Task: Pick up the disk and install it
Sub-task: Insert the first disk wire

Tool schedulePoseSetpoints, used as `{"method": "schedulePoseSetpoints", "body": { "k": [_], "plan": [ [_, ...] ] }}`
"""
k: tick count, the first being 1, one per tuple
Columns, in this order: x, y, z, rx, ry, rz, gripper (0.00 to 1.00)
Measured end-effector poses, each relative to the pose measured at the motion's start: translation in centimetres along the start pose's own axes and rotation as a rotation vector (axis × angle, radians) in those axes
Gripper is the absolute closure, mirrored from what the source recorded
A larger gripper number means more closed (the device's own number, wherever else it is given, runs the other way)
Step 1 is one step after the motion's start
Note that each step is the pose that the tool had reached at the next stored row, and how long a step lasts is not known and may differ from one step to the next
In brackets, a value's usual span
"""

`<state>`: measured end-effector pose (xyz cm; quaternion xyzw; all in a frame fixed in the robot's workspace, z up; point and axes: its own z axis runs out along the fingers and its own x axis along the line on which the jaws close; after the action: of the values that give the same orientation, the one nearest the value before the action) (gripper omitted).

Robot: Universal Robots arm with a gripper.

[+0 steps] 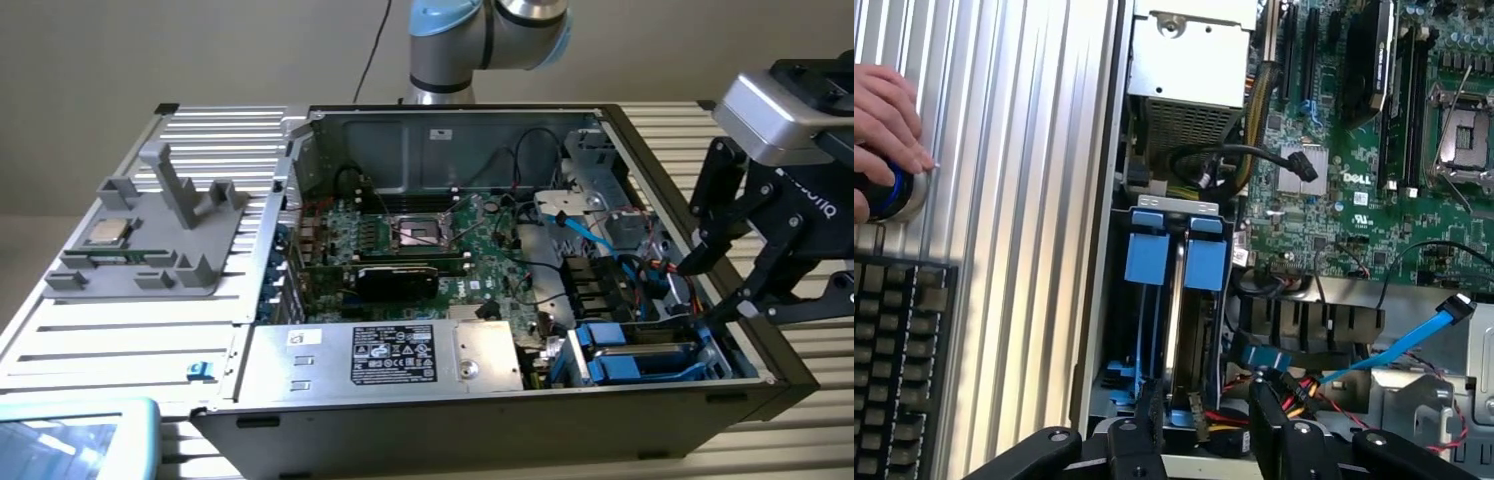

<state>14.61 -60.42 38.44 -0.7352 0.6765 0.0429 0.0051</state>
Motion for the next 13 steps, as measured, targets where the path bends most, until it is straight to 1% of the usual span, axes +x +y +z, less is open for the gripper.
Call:
{"method": "schedulePoseSetpoints", "body": {
  "k": [3,5,6,7,11,12,13],
  "plan": [
    [0.24,-0.17,0.10,0.0006,-0.0086,-0.001,0.53],
    [0.51,-0.31,0.19,0.0013,-0.0185,-0.002,0.53],
    [0.59,-0.34,0.20,0.0015,-0.0223,-0.002,0.53],
    [0.61,-0.35,0.19,0.0015,-0.0233,-0.002,0.53],
    [0.62,-0.36,0.20,0.0014,-0.0238,-0.002,0.53],
    [0.66,-0.36,0.23,0.0015,-0.0257,-0.003,0.53],
    [0.78,-0.38,0.26,0.0018,-0.0312,-0.003,0.53]
  ]
}}
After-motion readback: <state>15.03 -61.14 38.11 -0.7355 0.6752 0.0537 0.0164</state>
